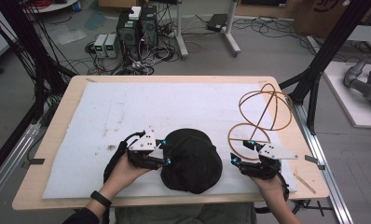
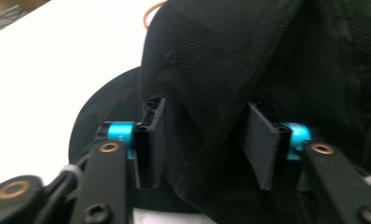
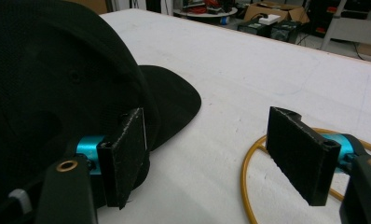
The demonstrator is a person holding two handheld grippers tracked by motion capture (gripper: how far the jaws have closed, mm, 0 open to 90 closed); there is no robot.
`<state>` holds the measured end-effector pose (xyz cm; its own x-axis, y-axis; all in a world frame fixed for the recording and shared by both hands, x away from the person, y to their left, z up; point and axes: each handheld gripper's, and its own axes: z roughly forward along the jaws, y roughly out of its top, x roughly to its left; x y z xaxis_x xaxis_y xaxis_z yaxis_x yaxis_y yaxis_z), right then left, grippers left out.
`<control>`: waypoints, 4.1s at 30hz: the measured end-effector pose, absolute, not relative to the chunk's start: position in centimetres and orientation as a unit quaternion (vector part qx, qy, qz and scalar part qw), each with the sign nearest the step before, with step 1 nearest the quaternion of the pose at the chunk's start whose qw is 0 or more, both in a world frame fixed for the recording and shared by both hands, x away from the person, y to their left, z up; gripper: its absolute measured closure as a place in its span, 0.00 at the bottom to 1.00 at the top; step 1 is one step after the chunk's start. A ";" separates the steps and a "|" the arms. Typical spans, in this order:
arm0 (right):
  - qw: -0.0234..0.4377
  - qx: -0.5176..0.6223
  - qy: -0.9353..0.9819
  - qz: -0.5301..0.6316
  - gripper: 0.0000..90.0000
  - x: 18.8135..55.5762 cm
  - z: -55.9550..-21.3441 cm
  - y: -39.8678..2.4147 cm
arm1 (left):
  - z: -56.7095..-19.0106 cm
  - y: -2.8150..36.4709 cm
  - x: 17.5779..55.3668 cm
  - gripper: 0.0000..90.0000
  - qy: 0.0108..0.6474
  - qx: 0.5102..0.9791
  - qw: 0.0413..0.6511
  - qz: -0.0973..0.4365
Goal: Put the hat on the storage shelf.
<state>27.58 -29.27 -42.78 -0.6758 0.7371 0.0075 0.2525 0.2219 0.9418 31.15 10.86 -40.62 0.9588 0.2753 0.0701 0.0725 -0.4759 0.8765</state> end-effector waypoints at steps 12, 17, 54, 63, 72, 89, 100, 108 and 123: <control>0.227 0.322 0.752 0.528 0.31 27.6 -42.8 -29.1 | -40.6 10.4 30.8 0.86 0.101 0.853 0.493 0.138; 0.228 0.324 0.750 0.529 0.32 27.5 -42.7 -29.1 | -40.5 10.4 30.7 0.96 0.111 0.848 0.495 0.151; 0.218 0.306 0.747 0.548 0.32 26.9 -42.2 -29.1 | -34.4 11.2 33.6 0.98 0.219 0.761 0.575 0.205; 0.212 0.292 0.756 0.546 0.32 26.8 -42.3 -28.6 | -32.4 11.2 34.4 0.98 0.226 0.745 0.592 0.211; 0.212 0.289 0.758 0.545 0.32 26.7 -42.3 -28.5 | -32.4 11.2 34.2 0.98 0.220 0.748 0.591 0.207; 0.222 0.265 0.704 0.620 0.39 25.9 -38.7 -28.6 | -32.0 13.1 32.0 0.98 0.189 0.754 0.596 0.202; 0.207 0.234 0.710 0.631 0.47 27.6 -35.3 -27.4 | -32.2 13.0 30.8 0.98 0.164 0.755 0.607 0.188; 0.188 0.194 0.747 0.608 0.51 28.6 -33.6 -25.2 | -32.7 13.2 30.5 0.98 0.153 0.755 0.611 0.181; 0.168 0.134 0.794 0.568 0.62 29.6 -32.5 -22.4 | -33.6 13.7 30.5 0.98 0.168 0.746 0.623 0.161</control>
